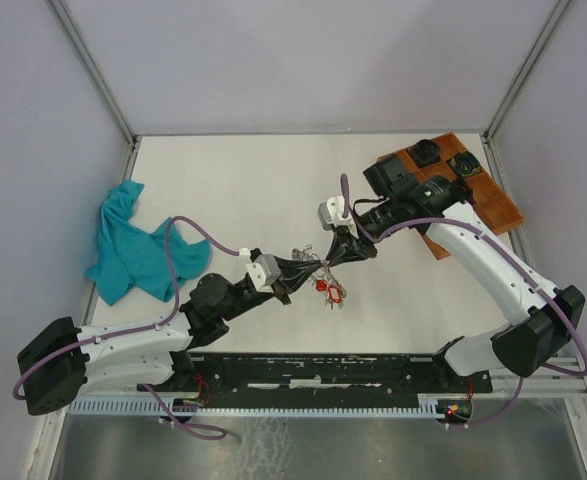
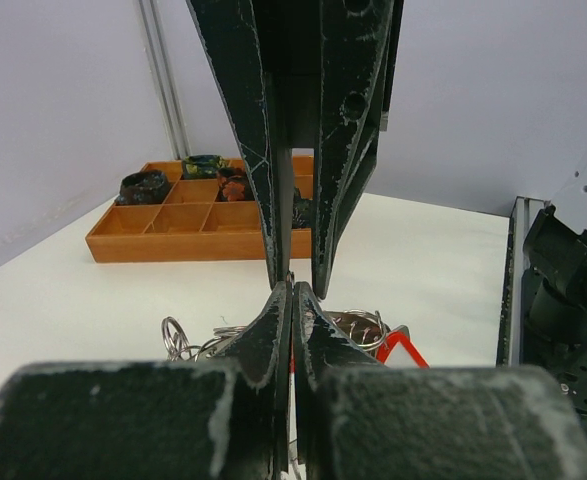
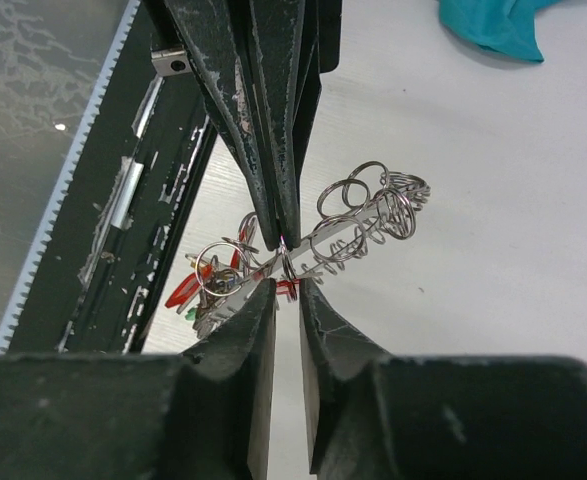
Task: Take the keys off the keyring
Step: Remove the key from the keyring.
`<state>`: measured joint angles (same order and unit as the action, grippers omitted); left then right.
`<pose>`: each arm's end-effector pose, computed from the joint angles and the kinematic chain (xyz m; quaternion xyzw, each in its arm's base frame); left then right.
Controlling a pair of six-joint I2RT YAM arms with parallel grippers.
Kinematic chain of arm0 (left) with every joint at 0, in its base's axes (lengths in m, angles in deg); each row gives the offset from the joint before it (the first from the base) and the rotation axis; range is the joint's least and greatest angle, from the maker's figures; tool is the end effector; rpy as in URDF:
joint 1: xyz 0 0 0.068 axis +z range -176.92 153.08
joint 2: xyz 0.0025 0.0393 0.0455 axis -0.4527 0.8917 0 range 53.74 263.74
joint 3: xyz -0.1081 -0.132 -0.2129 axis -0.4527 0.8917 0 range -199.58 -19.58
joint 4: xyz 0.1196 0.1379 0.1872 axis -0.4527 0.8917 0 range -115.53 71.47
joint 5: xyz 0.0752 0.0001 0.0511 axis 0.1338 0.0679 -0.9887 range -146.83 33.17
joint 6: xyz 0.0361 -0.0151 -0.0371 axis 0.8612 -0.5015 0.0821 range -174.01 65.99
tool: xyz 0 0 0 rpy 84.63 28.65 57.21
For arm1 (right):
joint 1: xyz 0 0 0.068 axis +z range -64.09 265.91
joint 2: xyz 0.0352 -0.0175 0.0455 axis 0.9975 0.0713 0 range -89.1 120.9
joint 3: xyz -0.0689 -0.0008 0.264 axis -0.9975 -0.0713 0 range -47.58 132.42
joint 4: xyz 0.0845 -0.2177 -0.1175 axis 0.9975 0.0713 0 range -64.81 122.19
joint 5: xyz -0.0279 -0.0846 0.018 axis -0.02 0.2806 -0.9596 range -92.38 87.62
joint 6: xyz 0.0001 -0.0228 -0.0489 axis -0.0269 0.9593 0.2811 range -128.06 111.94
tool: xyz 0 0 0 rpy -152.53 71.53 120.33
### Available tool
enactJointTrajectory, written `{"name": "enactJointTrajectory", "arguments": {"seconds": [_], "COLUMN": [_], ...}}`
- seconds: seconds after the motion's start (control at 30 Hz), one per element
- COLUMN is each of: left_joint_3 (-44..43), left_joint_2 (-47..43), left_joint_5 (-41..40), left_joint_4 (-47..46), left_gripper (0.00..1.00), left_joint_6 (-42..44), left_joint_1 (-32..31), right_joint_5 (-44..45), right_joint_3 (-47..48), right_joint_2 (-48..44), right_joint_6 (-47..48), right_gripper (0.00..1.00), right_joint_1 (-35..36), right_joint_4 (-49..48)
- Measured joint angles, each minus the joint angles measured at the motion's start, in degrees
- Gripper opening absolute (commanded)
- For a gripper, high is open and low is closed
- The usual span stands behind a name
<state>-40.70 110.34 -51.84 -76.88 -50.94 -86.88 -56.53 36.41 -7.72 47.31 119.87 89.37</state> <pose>0.1046 -0.1871 0.2704 0.3444 0.4952 -0.4028 0.6884 0.2058 0.1734 0.3621 -0.6862 0.5354 0.3929 0.2968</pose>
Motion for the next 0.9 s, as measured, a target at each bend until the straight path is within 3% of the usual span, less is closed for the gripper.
{"name": "enactJointTrajectory", "arguments": {"seconds": [0.3, 0.6, 0.73, 0.9], "left_joint_3": [0.0, 0.0, 0.0, 0.0], "left_joint_2": [0.0, 0.0, 0.0, -0.4], "left_joint_5": [0.0, 0.0, 0.0, 0.0], "left_joint_4": [-0.5, -1.5, -1.6, -0.5], "left_gripper": [0.03, 0.03, 0.04, 0.39], "left_joint_6": [-0.1, -0.5, -0.8, -1.2], "left_joint_1": [0.0, 0.0, 0.0, 0.0], "right_joint_5": [-1.5, -3.4, -3.7, -1.7], "right_joint_3": [-1.4, -1.7, -1.7, -1.6], "right_joint_2": [-0.2, -0.8, -0.8, -0.8], "right_joint_6": [-1.1, -3.0, -3.1, -2.8], "right_gripper": [0.27, 0.01, 0.01, 0.01], "right_joint_1": [0.0, -0.1, -0.2, -0.1], "right_joint_4": [-1.5, -3.7, -3.7, -2.3]}}
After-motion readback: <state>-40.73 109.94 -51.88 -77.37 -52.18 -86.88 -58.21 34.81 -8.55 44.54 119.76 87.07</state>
